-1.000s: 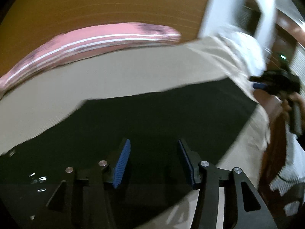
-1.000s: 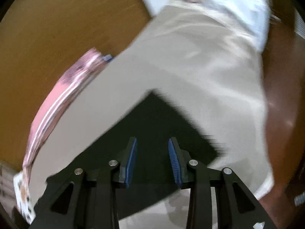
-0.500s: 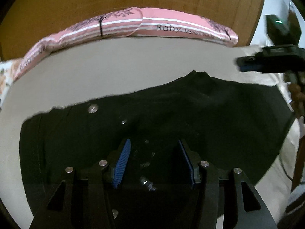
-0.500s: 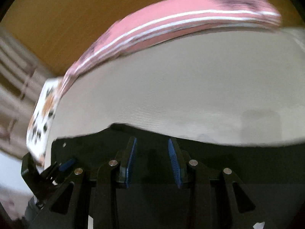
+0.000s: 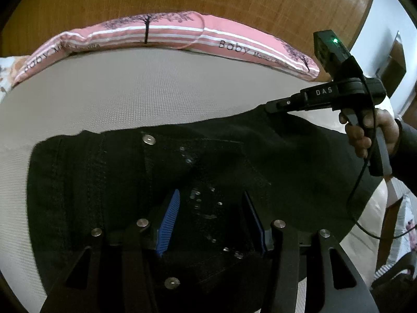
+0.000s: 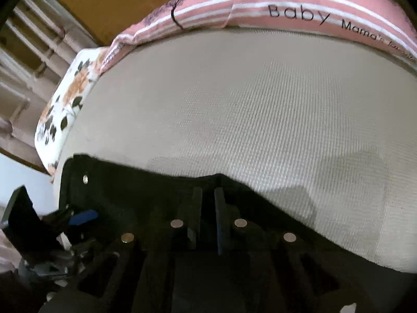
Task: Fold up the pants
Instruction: 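Move both grippers to the folded waistband edge and grasp it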
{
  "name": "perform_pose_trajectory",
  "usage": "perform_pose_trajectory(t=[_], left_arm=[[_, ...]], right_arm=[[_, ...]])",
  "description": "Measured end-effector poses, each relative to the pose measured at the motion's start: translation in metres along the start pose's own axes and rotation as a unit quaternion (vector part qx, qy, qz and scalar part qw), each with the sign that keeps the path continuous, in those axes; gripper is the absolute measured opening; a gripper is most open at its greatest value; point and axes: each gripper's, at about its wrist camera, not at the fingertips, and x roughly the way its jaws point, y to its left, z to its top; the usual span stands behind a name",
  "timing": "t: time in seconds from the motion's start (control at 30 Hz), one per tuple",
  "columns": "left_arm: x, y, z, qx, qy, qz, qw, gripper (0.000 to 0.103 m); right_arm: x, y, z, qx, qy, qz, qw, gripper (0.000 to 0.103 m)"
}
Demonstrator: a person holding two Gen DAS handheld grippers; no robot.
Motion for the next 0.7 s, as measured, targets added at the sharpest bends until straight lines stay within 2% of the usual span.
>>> perform_pose_trajectory(t=[0.27,0.3,0.33,0.37,0.4,0.43,0.57,0.7], left_arm=[[0.002,0.000,-0.005,0.014,-0.001,0.010,0.9998,0.049],[0.002,-0.001,-0.005,0.014,0.000,0.013,0.9998,0.049],[0.003,-0.001,-0.005,0.013,0.001,0.015,0.9998,0.049],[0.002,-0.002,-0.004,0.012,0.003,0.018,0.9998,0.049],[0.002,-0.005,-0.003,0.008,0.005,0.025,0.9996,0.049],[0.002,-0.007,-0.002,0.005,0.006,0.032,0.9995,0.050],[-0.003,-0.024,-0.002,-0.001,-0.007,0.077,0.9970,0.062],[-0.003,-0.045,-0.006,0.028,-0.013,0.100,0.9945,0.066]], right_arm=[[0.012,0.002,0.000,-0.006,-0.020,-0.055,0.998,0.007],[0.010,0.002,0.000,-0.005,-0.021,-0.059,0.998,0.015],[0.007,0.003,0.001,0.000,-0.025,-0.064,0.998,0.017],[0.001,0.003,-0.001,0.008,-0.032,-0.065,0.997,0.028],[-0.011,0.003,-0.004,0.019,-0.050,-0.068,0.996,0.035],[-0.020,0.004,-0.007,0.022,-0.062,-0.072,0.995,0.035],[-0.053,0.000,-0.035,0.028,-0.082,-0.094,0.992,0.035],[-0.068,-0.013,-0.075,0.039,-0.079,-0.135,0.987,0.035]])
